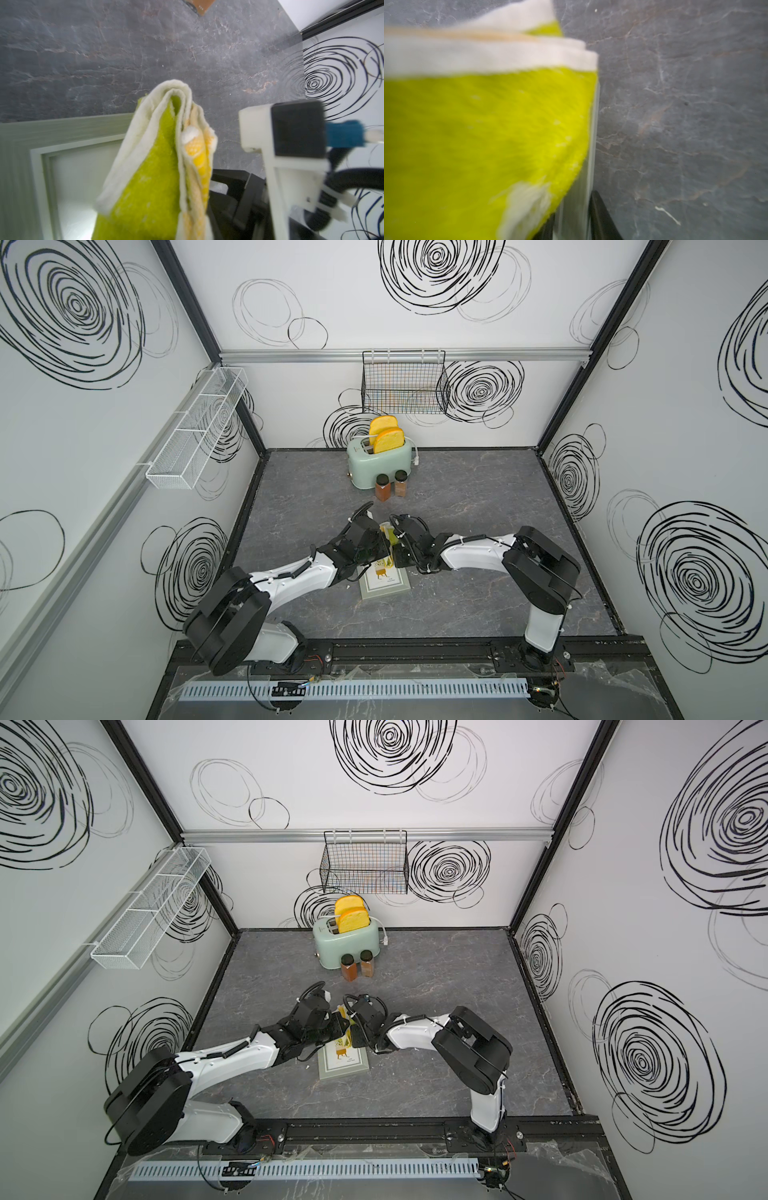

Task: Wipe the picture frame with a cloth
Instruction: Wipe the dirt from the picture frame.

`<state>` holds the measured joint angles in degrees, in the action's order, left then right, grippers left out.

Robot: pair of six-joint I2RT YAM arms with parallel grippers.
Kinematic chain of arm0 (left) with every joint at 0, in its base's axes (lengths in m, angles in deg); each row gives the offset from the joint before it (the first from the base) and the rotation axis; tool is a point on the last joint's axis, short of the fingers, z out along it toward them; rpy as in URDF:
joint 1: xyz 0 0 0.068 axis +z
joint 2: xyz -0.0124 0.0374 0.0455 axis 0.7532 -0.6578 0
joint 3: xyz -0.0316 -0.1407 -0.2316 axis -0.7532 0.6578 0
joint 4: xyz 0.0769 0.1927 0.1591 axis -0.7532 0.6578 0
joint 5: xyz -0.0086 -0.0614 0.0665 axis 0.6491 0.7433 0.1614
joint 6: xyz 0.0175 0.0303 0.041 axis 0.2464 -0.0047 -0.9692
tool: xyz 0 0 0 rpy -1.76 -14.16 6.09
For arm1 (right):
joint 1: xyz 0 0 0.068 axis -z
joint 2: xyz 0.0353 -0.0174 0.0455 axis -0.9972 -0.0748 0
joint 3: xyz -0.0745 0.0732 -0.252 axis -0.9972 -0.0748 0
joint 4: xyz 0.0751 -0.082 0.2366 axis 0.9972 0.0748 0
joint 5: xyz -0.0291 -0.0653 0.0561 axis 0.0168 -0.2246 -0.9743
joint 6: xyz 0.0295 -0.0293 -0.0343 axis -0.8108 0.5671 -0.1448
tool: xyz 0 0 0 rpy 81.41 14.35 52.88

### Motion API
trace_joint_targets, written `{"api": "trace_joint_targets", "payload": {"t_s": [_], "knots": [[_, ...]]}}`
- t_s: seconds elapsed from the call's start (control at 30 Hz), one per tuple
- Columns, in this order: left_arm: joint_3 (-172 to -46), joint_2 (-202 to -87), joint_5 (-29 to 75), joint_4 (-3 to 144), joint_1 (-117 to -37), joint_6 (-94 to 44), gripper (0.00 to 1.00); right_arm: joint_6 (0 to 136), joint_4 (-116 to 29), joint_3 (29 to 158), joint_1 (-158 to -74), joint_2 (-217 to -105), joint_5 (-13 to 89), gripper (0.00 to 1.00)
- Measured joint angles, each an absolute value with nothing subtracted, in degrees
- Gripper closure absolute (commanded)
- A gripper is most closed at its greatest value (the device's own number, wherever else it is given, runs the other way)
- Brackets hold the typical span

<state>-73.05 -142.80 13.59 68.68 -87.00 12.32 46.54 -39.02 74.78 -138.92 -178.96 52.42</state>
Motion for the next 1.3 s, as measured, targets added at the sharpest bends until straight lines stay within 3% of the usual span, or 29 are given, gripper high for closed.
{"api": "trace_joint_targets", "payload": {"t_s": [0.17, 0.37, 0.7, 1.03, 1.3], "knots": [[-73.18, -148.50, 10.99, 66.27, -88.70, 12.83, 1.00, 46.30, -39.13, 74.78, -138.77, -178.96, 52.29, 0.76], [-70.04, -145.36, 7.30, 66.10, -87.94, 13.63, 1.00, 46.30, -39.15, 74.78, -138.72, -178.96, 52.09, 0.76], [-61.73, -131.52, 4.15, 73.92, -74.54, 11.75, 1.00, 46.36, -41.03, 74.21, -138.72, -179.20, 51.81, 0.76], [-72.70, -148.85, 6.97, 67.30, -86.82, 11.51, 1.00, 46.32, -41.16, 74.13, -138.72, -179.16, 51.83, 0.76], [-74.23, -150.43, 5.77, 67.48, -87.30, 11.84, 1.00, 46.23, -41.62, 73.60, -138.70, -178.91, 51.90, 0.76]]}}
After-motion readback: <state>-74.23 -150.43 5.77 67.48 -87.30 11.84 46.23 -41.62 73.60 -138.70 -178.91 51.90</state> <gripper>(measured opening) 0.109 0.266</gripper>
